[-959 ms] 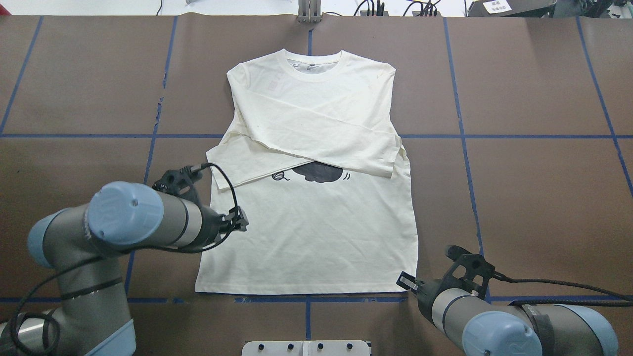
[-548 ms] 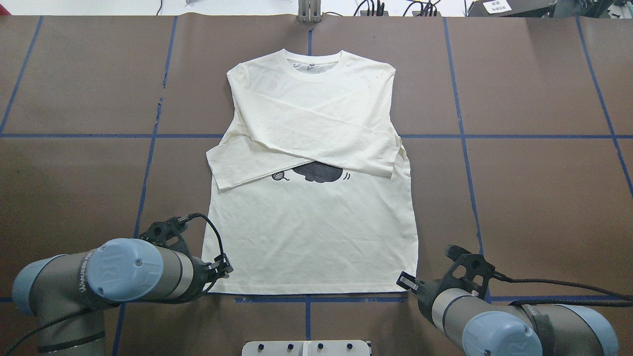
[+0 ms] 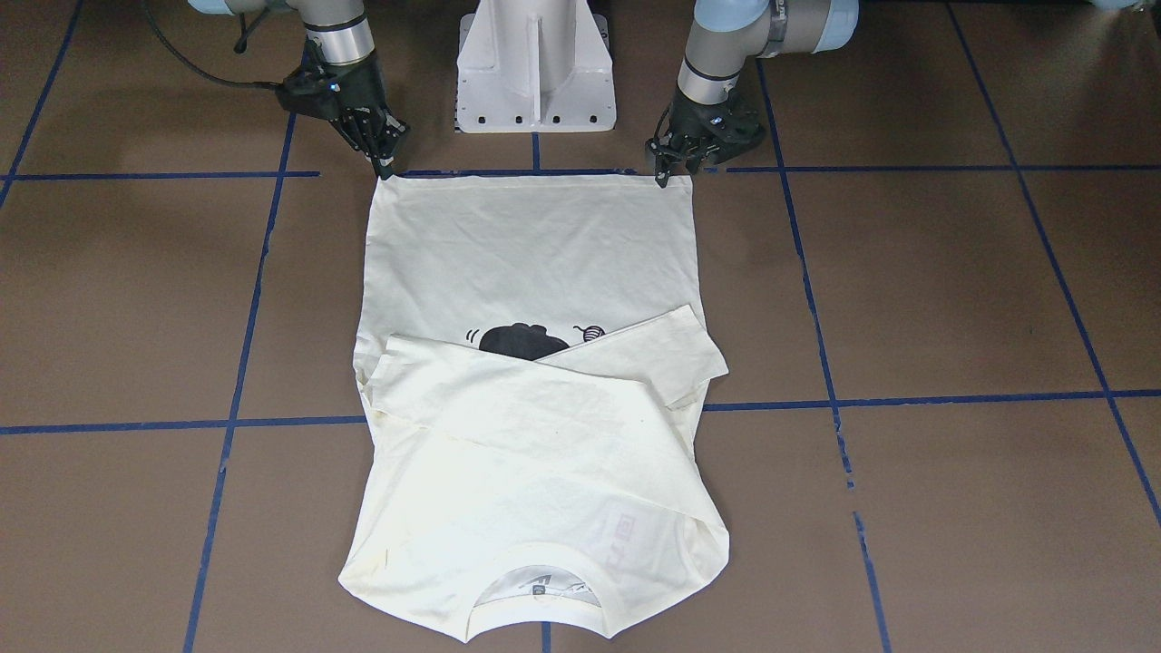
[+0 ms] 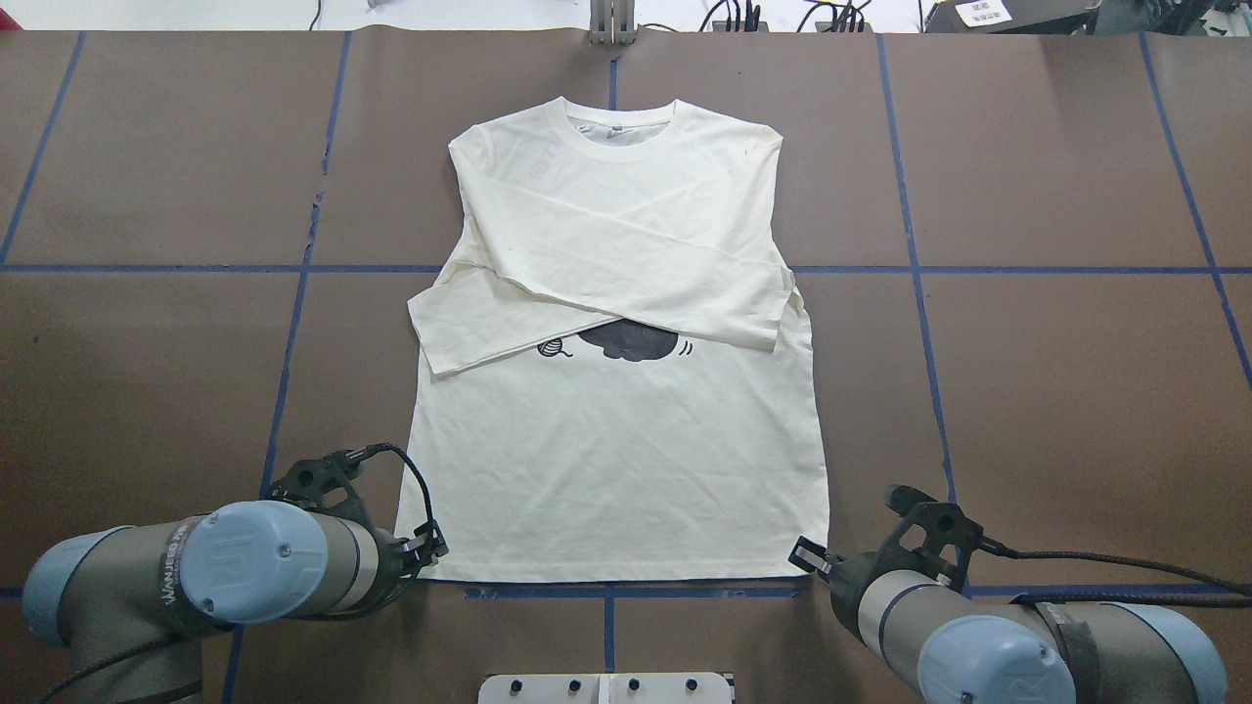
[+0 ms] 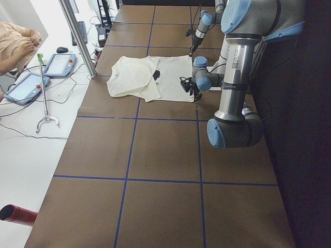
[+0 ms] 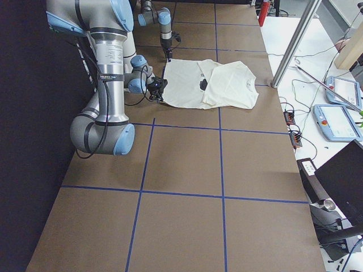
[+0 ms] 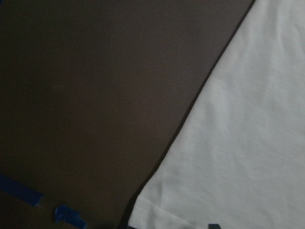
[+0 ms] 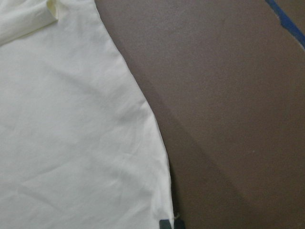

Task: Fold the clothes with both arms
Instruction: 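Grasp both hem corners nearest the robot with the left and right grippers, then lift the hem with both grippers and fold it toward the collar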

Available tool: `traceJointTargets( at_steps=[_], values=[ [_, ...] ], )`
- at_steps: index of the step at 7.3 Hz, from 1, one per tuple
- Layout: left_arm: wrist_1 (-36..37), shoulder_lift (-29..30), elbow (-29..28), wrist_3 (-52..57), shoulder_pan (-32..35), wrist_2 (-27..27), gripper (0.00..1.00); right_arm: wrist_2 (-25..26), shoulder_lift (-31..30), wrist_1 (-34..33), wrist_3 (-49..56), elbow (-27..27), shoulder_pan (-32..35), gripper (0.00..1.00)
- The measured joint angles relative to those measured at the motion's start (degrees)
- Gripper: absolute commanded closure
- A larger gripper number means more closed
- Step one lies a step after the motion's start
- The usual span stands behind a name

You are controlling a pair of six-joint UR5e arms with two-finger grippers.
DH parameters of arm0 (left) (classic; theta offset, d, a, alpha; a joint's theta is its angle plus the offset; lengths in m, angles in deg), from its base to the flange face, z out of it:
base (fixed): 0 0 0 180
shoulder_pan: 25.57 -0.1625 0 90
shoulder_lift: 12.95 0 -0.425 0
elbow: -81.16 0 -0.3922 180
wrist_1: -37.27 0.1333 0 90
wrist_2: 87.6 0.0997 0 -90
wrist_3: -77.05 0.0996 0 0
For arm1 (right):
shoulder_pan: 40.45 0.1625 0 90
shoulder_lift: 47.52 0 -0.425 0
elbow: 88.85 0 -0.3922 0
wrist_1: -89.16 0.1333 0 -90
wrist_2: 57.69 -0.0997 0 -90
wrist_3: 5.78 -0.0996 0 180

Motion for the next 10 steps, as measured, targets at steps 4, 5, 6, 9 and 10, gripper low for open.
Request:
traceJointTargets(
  at_steps=[4, 5, 6, 9, 10],
  values=[
    [0.37, -0.75, -0.05, -0.16, -0.38, 0.24, 0.88, 0.02, 0.01, 0.0, -0.01, 0.07, -0.03, 1.0],
    [0.38, -0.76, -0.03, -0.3, -0.63, 0.25, 1.0, 0.02, 0.01, 0.0, -0.01, 0.08, -0.03, 1.0],
    [0.4, -0.76, 0.12, -0.37, -0.77, 0.24, 1.0, 0.02, 0.01, 0.0, -0.01, 0.09, -0.03, 1.0],
    [5.02, -0.52, 4.49, -0.39, -1.15, 0.15, 1.0, 0.08, 0.14, 0.0, -0.01, 0.51, 0.0, 1.0],
    [9.16, -0.27, 8.42, -0.59, -1.84, 0.0, 1.0, 0.06, -0.26, -0.04, -0.01, 1.91, -0.15, 1.0]
  ],
)
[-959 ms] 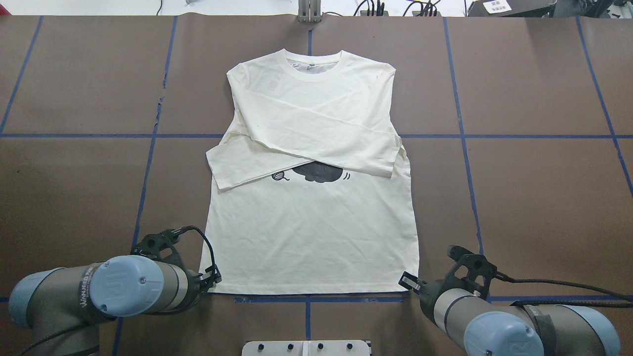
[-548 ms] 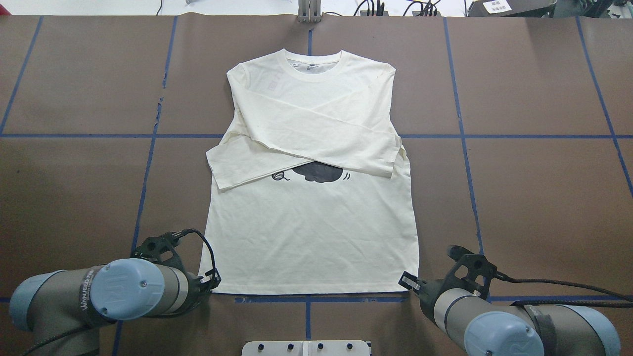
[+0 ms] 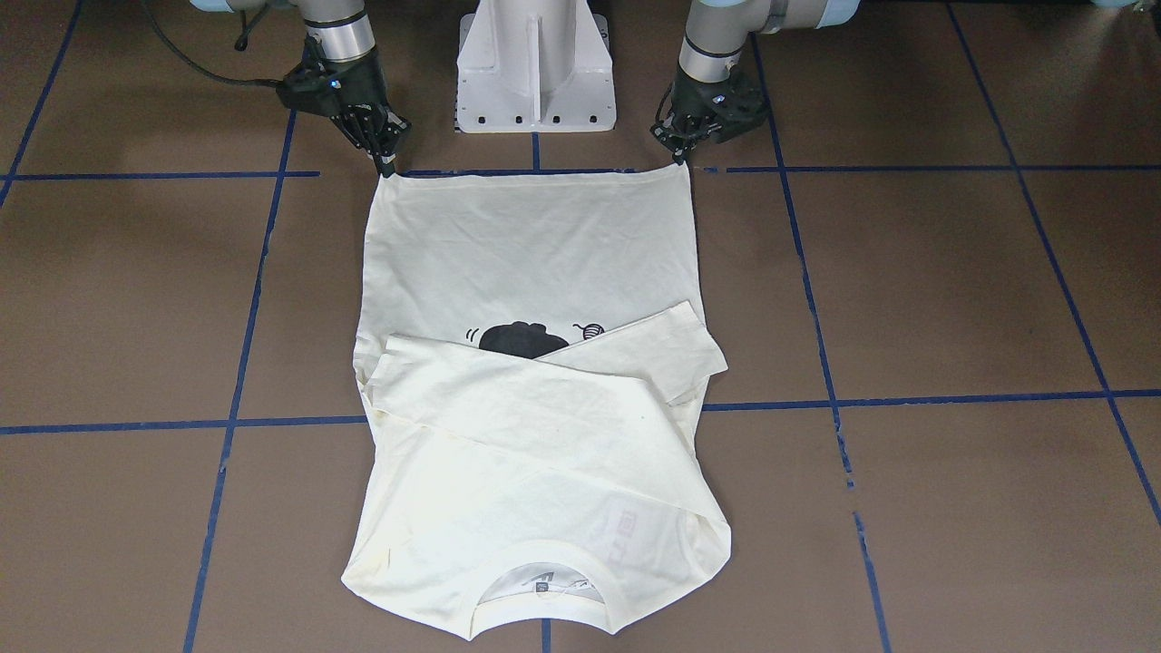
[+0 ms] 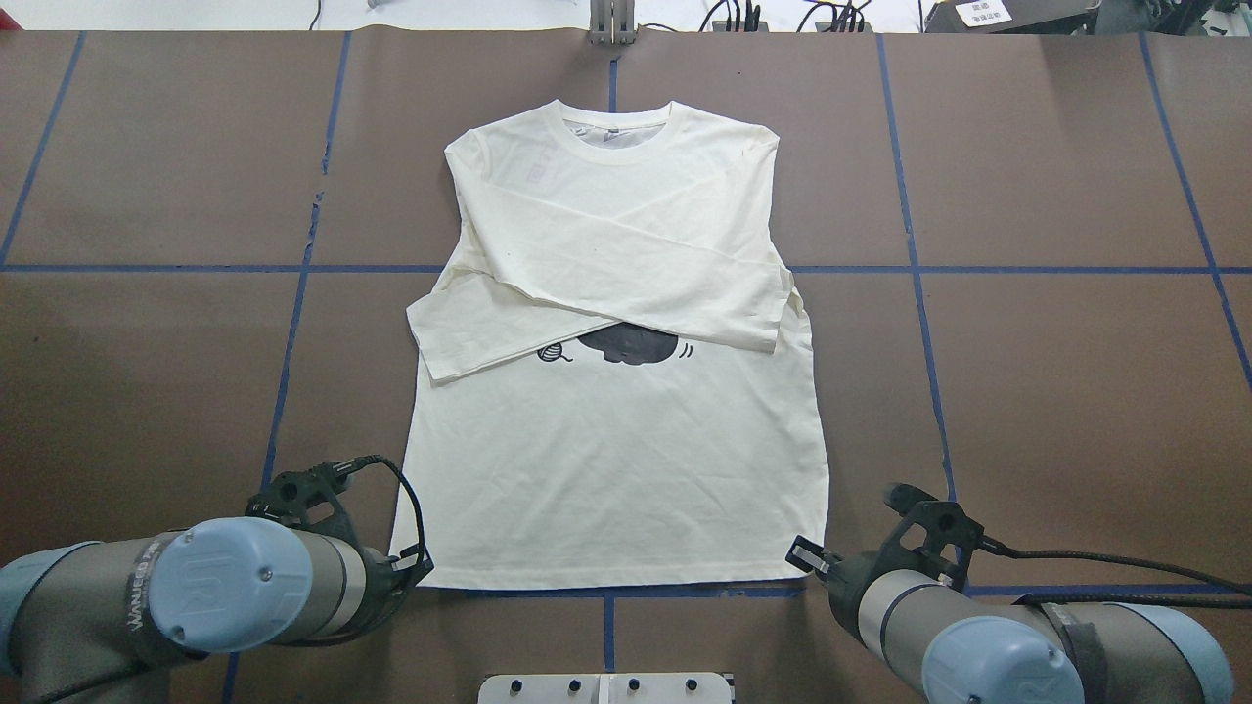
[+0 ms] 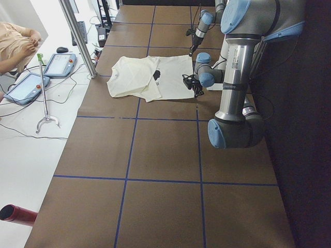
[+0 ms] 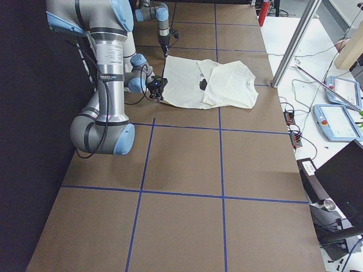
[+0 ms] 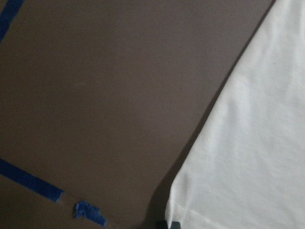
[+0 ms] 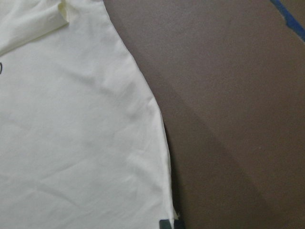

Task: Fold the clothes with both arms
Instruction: 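Lift the hem with both grippers and fold it toward the collar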

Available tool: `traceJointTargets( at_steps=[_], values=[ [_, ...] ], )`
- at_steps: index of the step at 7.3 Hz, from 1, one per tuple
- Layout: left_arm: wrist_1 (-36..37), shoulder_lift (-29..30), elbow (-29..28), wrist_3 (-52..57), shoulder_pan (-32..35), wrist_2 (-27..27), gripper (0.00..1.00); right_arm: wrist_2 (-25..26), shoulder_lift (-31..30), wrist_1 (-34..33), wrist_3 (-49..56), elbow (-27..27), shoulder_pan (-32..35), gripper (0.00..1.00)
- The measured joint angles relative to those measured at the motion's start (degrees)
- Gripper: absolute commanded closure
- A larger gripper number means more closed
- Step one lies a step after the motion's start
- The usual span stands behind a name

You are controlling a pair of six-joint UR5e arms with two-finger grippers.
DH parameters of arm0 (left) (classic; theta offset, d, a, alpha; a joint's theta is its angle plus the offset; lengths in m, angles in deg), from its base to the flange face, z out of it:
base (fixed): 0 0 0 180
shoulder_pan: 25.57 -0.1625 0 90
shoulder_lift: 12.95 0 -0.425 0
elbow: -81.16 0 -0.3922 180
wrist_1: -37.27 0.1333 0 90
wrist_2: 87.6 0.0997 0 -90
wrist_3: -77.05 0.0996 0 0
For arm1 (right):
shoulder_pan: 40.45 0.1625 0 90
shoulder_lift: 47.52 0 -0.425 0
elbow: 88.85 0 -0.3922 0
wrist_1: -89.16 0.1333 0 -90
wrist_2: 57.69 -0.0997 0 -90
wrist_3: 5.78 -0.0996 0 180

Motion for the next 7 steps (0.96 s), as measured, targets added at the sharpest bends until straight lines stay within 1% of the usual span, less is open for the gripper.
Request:
traceJointTargets(
  at_steps=[2, 3, 4, 5, 6, 7],
  values=[
    [5.07, 0.18, 6.41, -2.0, -3.01, -0.19, 1.0, -0.19, -4.06, -0.46, -0.06, 6.5, -2.43, 1.0],
    [5.83, 0.26, 8.0, -2.59, -4.06, -0.24, 1.0, -0.23, -6.19, -0.62, -0.03, 9.76, -3.69, 1.0],
    [5.96, 0.39, 8.07, -2.47, -3.81, -0.12, 1.0, -0.31, -6.68, -0.7, 0.6, 10.82, -3.08, 1.0],
    [5.54, 1.68, 6.54, 0.15, -0.89, 0.13, 1.0, -0.8, -4.64, -0.76, 3.54, 9.64, 0.05, 1.0],
    [4.93, 4.65, 3.4, 6.49, 4.87, 0.01, 1.0, -2.44, 0.25, -0.84, 8.91, 5.54, 5.66, 1.0],
    [4.26, 7.11, -0.87, 11.71, 10.74, -0.22, 1.0, -5.61, 5.4, -0.83, 14.2, -0.42, 12.02, 1.0]
  ],
)
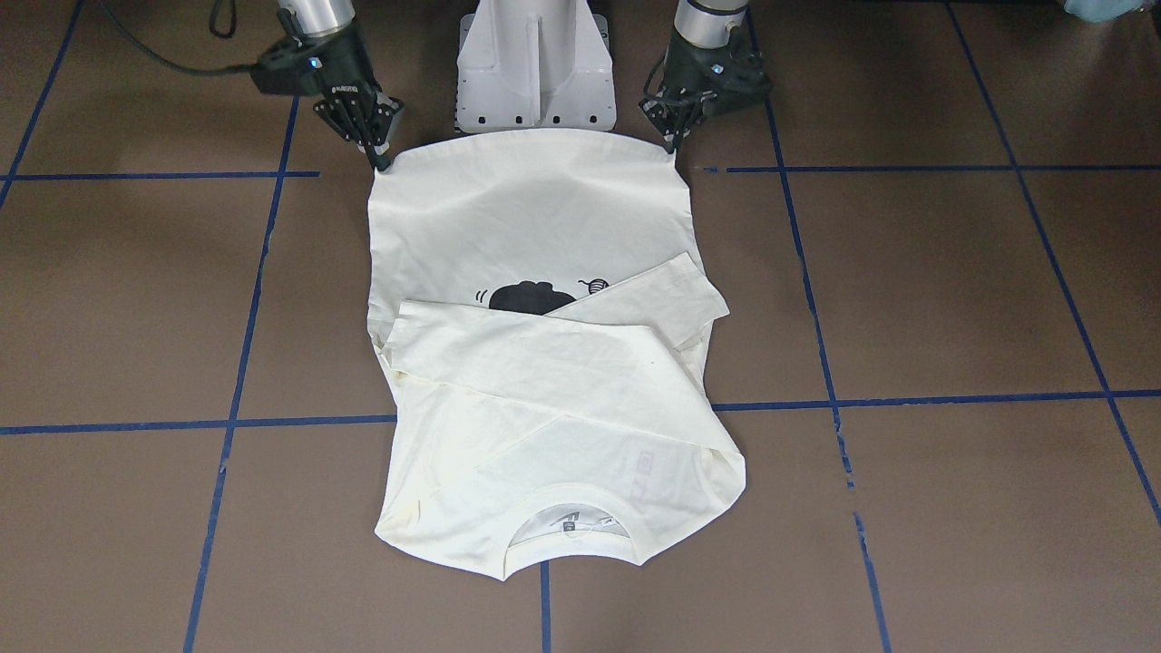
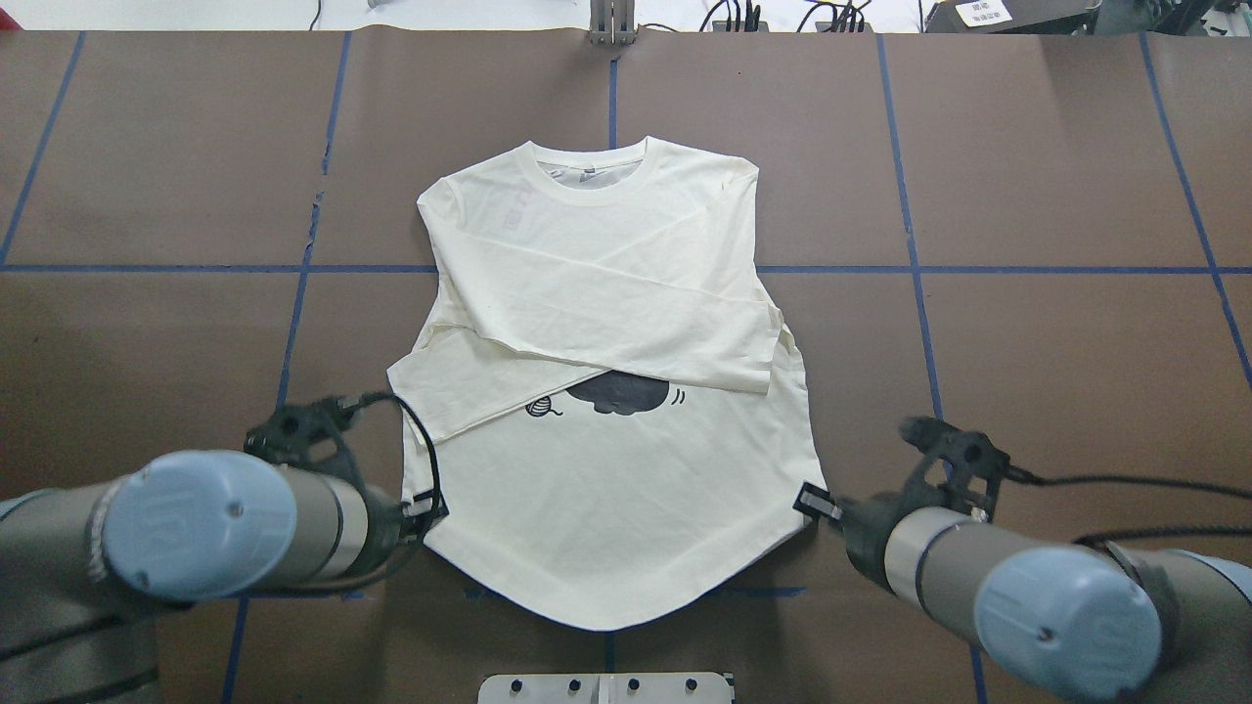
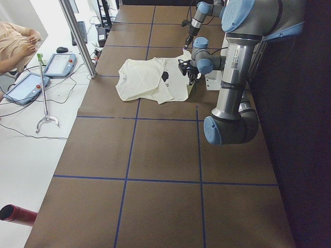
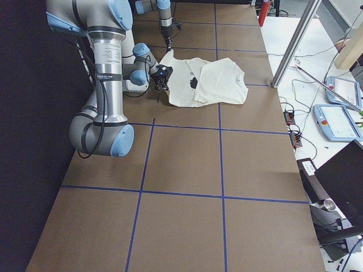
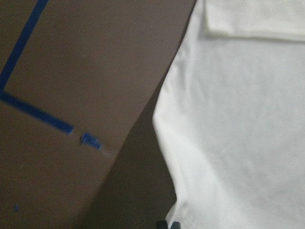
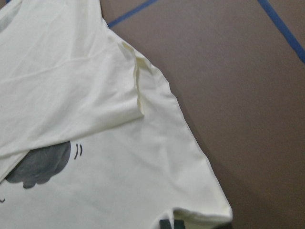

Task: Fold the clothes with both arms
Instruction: 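Lift the hem with both grippers and fold it toward the collar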

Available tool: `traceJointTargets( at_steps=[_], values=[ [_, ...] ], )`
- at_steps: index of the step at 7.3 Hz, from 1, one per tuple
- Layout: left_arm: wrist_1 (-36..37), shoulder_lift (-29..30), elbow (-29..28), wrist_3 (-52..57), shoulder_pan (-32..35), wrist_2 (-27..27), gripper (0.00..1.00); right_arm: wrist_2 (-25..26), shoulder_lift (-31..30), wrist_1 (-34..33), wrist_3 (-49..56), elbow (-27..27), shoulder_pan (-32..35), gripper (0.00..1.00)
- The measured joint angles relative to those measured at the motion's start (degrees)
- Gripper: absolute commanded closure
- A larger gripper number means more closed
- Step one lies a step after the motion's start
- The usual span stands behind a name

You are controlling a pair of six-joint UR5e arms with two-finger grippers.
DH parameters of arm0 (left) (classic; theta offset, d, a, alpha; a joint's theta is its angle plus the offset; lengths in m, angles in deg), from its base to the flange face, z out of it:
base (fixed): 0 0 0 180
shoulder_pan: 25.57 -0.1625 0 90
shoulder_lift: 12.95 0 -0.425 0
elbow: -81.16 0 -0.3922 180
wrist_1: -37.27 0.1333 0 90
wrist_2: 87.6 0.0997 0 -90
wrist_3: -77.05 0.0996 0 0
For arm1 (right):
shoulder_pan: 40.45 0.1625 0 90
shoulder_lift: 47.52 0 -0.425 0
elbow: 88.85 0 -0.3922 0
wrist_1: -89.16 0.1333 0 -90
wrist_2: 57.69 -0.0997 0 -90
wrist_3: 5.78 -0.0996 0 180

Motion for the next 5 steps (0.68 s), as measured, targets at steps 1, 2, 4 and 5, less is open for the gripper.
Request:
traceJointTargets(
  at_steps=[1, 2, 4, 5],
  values=[
    [-2.31, 2.11, -5.82, 3.39, 5.39, -0.11, 1.0, -3.83, 5.29, 0.08, 5.49, -7.2, 6.37, 1.0],
    [-6.94, 3.94, -12.4, 5.8, 9.84, -0.18, 1.0, -6.55, 10.83, 0.2, 10.47, -15.24, 12.02, 1.0],
    [-17.67, 7.07, -24.43, 7.45, 16.05, -0.17, 1.0, -9.04, 21.37, 0.47, 15.84, -30.27, 19.94, 1.0],
    [-20.26, 9.47, -28.87, 8.12, 18.54, -0.11, 1.0, -10.65, 26.07, 0.61, 17.46, -36.44, 23.01, 1.0]
  ],
)
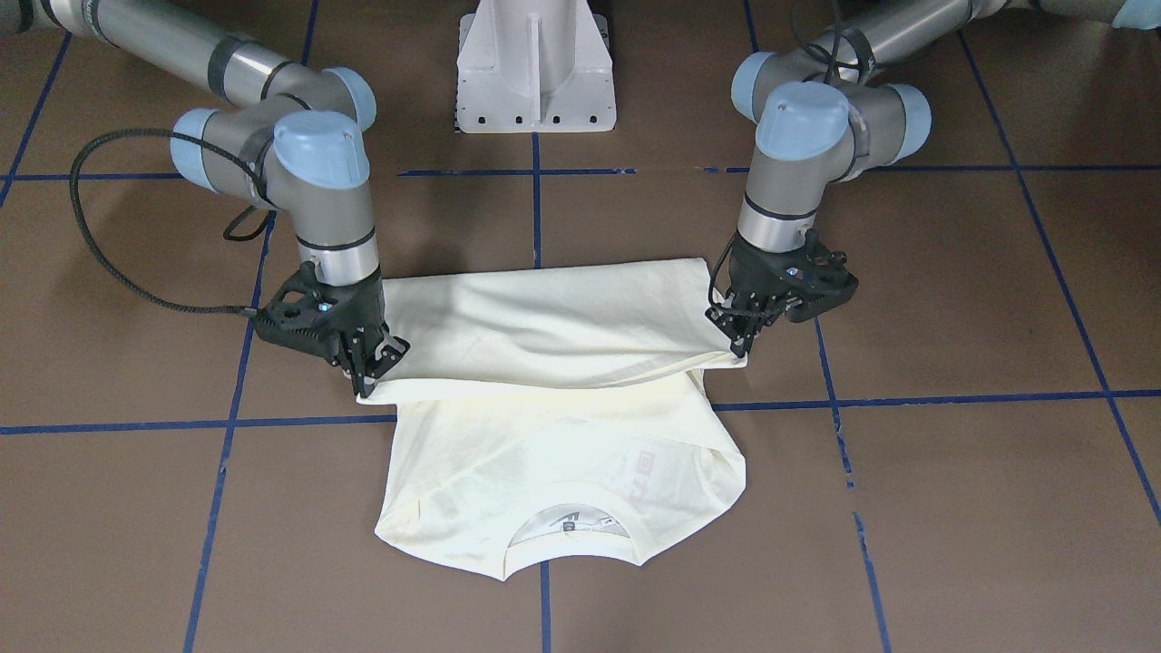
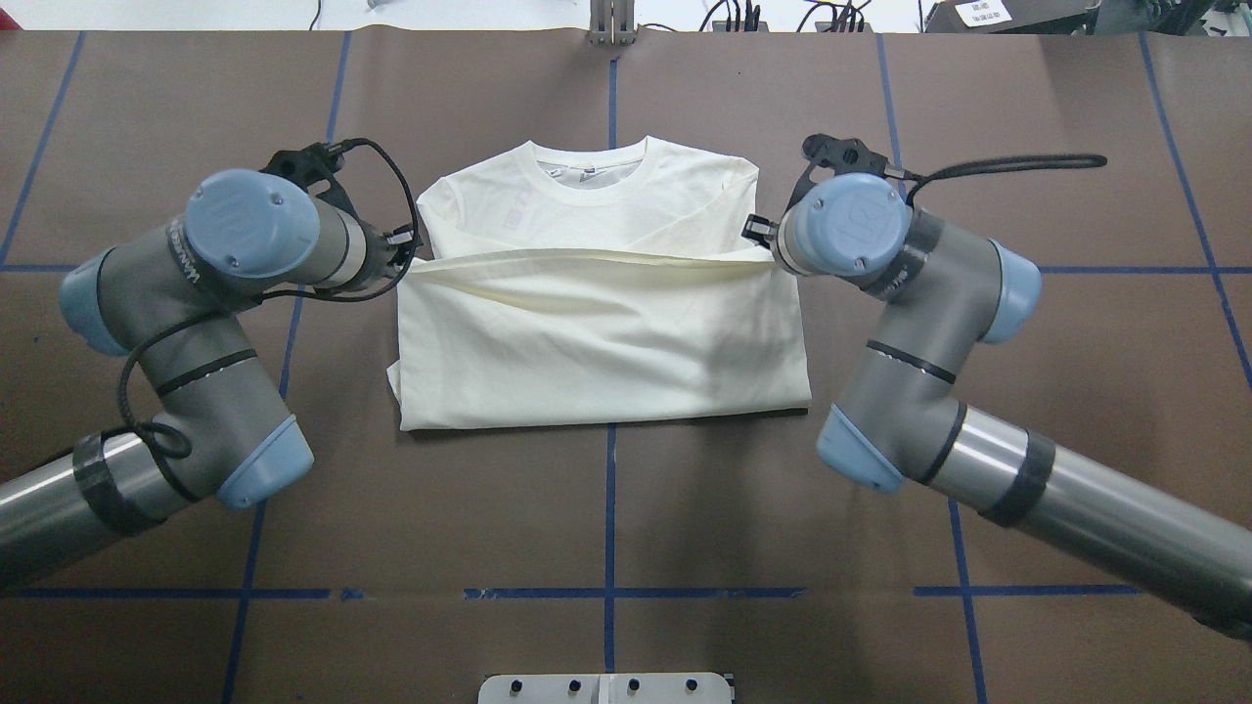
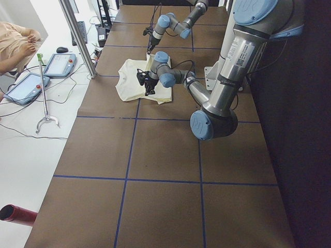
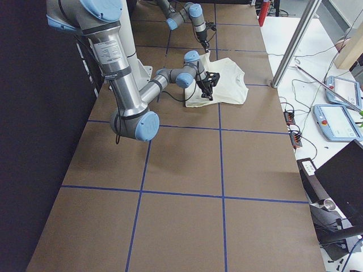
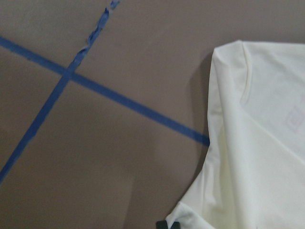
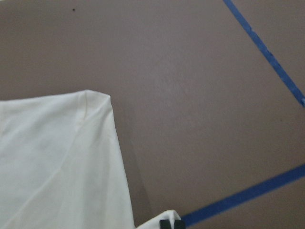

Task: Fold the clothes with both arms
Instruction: 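Lift the hem with both grippers and fold it toward the collar, then release the hem with both grippers and lower the right gripper to the folded edge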

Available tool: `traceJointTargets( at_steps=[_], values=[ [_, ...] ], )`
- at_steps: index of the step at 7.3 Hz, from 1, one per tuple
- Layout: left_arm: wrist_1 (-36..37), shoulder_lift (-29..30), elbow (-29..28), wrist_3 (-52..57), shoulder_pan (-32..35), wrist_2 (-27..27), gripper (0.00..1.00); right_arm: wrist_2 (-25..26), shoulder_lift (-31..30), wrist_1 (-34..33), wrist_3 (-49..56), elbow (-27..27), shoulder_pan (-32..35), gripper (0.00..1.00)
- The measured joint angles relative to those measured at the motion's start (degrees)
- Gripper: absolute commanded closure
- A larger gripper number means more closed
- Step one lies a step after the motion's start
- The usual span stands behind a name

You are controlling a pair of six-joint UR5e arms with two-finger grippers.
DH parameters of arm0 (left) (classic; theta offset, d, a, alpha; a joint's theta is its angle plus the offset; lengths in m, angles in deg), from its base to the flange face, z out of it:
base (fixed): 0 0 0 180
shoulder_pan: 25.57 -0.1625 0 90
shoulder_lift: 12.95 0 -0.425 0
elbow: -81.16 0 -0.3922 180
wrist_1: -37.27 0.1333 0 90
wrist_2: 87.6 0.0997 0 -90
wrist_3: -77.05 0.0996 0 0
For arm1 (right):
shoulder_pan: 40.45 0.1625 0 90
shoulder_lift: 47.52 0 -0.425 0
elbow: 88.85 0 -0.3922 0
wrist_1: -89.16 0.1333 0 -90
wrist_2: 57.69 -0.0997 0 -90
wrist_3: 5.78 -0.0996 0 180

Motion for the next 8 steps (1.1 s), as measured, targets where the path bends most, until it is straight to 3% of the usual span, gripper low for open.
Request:
traceJointTargets(
  at_steps=[4, 6, 8],
  values=[
    [-10.76, 3.65, -13.05, 2.63, 3.12, 1.82, 1.0, -2.47, 12.69, 0.35, 2.67, -17.1, 4.07, 1.0],
    [-12.5, 4.55, -16.08, 2.7, 3.2, 2.77, 1.0, -2.03, 14.87, 2.36, 4.26, -22.08, 4.61, 1.0],
    [-13.45, 4.69, -16.64, 2.71, 3.52, 2.88, 0.9, -1.81, 15.08, 5.74, 4.96, -25.03, 5.13, 1.0]
  ],
)
